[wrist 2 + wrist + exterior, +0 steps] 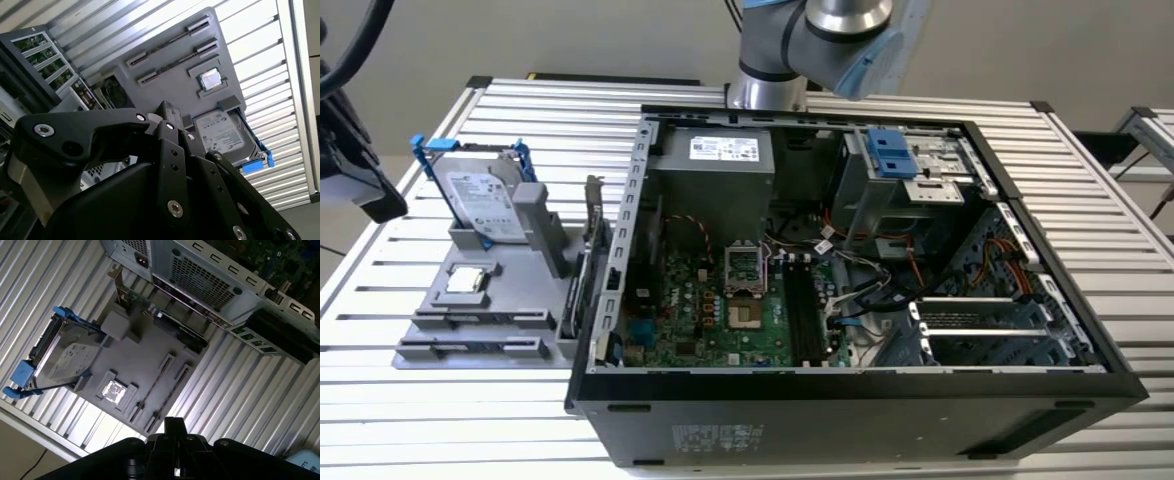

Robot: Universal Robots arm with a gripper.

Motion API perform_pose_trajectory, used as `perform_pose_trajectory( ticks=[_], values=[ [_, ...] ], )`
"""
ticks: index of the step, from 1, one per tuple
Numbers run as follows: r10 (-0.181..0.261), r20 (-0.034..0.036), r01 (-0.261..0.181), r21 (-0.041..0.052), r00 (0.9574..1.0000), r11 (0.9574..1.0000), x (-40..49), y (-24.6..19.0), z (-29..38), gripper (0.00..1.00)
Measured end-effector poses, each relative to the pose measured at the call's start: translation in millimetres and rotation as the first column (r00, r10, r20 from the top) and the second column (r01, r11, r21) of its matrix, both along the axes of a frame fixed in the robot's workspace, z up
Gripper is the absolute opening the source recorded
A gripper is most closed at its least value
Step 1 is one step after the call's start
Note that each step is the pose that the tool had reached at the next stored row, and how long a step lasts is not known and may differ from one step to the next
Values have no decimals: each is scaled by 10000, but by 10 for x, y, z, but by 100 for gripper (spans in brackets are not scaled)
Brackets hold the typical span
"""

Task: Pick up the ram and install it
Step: 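Pick up the ram and move it above insertion slot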

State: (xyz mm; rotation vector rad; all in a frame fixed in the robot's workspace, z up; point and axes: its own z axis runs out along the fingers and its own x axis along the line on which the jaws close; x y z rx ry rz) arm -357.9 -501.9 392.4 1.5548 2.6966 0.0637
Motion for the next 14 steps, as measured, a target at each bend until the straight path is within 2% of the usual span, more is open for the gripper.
perform_pose_trajectory(
  ticks=[6,14],
  values=[
    [-541,-25,541,-1,9985,9985,-1,-2,-1,0],
    [-1227,-131,1227,-10,9924,9924,0,-9,0,0]
  ],
)
